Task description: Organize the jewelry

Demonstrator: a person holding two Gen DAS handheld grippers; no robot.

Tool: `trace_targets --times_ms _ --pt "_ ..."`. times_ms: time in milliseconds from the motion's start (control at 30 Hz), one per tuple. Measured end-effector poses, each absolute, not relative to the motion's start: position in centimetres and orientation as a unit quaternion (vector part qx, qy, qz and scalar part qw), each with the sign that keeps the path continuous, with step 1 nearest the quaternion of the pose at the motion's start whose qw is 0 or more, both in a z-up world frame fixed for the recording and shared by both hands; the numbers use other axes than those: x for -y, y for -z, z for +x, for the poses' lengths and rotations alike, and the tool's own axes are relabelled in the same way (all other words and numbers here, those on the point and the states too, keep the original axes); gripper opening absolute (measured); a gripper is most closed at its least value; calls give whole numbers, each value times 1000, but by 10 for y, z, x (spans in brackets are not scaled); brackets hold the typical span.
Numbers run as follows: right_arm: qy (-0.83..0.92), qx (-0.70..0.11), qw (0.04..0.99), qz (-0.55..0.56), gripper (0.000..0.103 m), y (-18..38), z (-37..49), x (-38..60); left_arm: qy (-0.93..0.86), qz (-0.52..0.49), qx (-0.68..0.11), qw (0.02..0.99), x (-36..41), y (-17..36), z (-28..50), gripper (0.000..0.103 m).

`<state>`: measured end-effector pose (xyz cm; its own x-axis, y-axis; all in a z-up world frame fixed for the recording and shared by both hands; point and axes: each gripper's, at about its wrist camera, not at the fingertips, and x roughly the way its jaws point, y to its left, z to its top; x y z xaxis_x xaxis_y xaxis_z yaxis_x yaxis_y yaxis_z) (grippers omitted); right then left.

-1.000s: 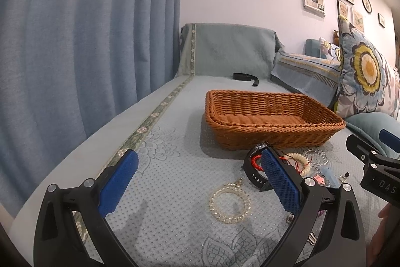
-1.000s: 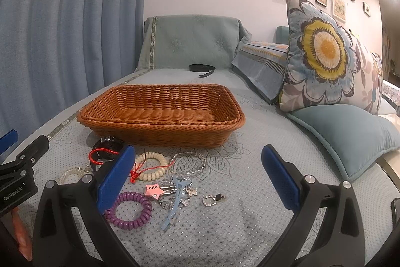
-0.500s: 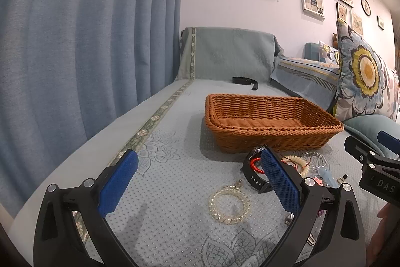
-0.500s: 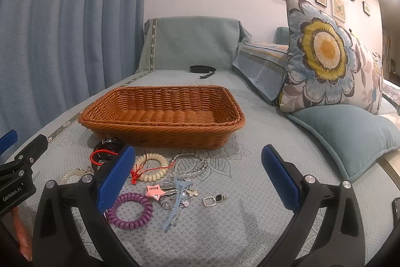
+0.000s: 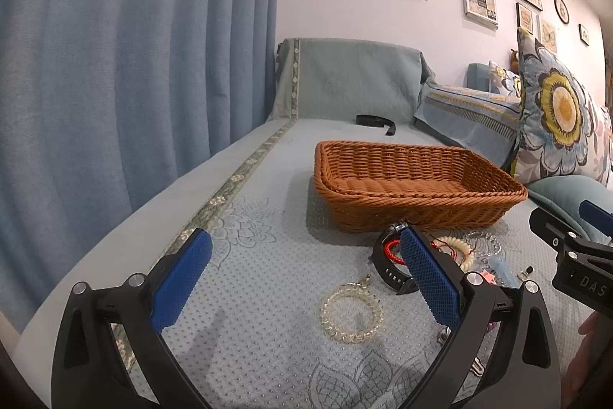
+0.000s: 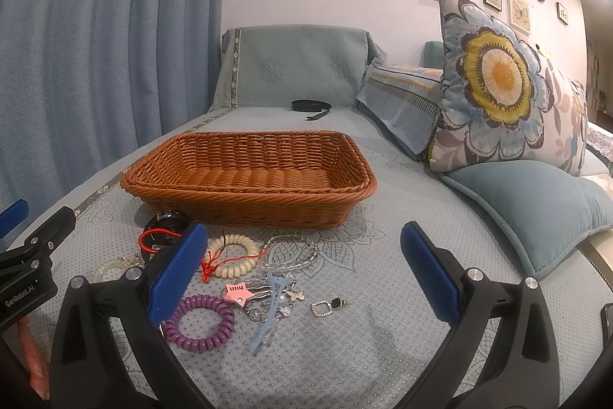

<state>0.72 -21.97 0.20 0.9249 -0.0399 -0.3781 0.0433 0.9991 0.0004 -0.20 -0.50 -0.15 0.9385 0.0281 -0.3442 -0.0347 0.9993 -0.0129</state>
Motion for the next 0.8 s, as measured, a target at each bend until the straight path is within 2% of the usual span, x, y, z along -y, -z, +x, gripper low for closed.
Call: trace_targets --times_ms 800 --pt "36 -213 976 1 96 -2 13 223 -1 -20 -185 983 3 1 2 95"
